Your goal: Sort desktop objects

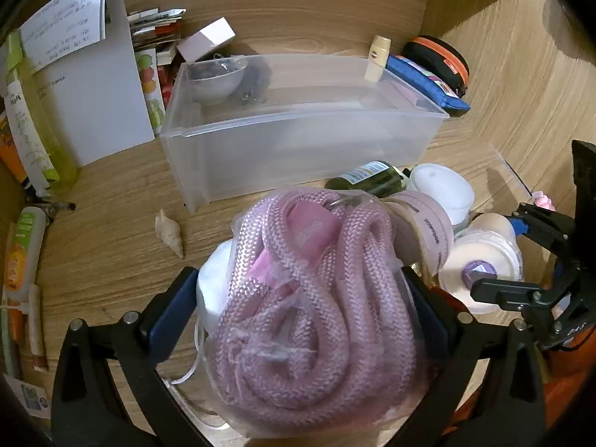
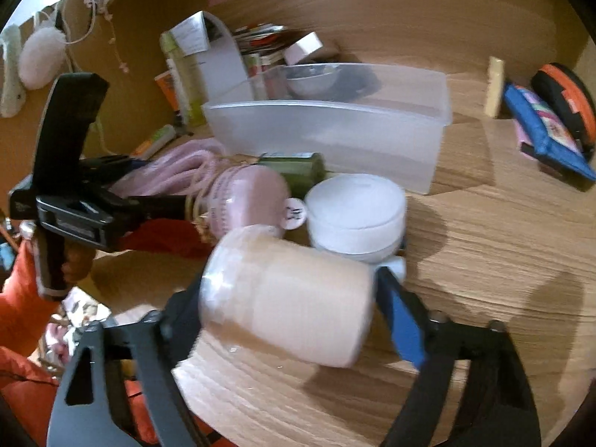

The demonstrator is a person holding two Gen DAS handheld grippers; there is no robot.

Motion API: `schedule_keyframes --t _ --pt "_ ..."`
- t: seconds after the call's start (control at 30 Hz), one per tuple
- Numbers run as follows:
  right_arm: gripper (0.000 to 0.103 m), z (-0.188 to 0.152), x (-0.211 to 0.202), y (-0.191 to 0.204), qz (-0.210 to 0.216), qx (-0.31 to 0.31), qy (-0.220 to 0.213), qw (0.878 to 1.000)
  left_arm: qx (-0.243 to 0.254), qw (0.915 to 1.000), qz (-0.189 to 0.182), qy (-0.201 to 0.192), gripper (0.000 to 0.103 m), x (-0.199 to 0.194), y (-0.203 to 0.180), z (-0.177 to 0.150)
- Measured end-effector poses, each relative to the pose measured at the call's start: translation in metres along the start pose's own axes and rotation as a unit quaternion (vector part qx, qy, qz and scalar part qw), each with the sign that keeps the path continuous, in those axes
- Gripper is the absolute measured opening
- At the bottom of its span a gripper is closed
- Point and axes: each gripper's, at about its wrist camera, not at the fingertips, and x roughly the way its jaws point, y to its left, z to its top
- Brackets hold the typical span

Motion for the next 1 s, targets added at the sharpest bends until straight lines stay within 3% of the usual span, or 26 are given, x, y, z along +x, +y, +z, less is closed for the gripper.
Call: schedule_keyframes --t 0.17,0.27,0.43,0.73,1.0 --pt "0.069 -0.002 -0.007 -0.002 0.0 0.004 -0.007 1.0 -0.02 0.9997 0.011 -0.012 0.076 -0.004 0.006 0.002" --pt "0.064 -0.002 -0.014 -0.002 -0.009 0.004 -0.016 1.0 -0.049 0.9985 0.013 -0.021 0.073 -0.007 0.012 0.0" --pt "0.064 -0.004 -0.021 -0.004 -0.018 0.004 -0.018 1.0 -0.05 0.9977 0.025 -0.036 0.068 -0.015 0.005 -0.002" --pt "0.064 0.004 -0.046 -0.008 -0.027 0.01 -0.051 0.998 -0.067 0.9927 0.044 -0.09 0.067 -0.044 0.006 0.001" --pt "0.064 0.023 -0.06 -0.017 -0.029 0.014 -0.082 0.996 -0.063 0.9912 0.05 -0.106 0.066 -0.047 0.004 0.004"
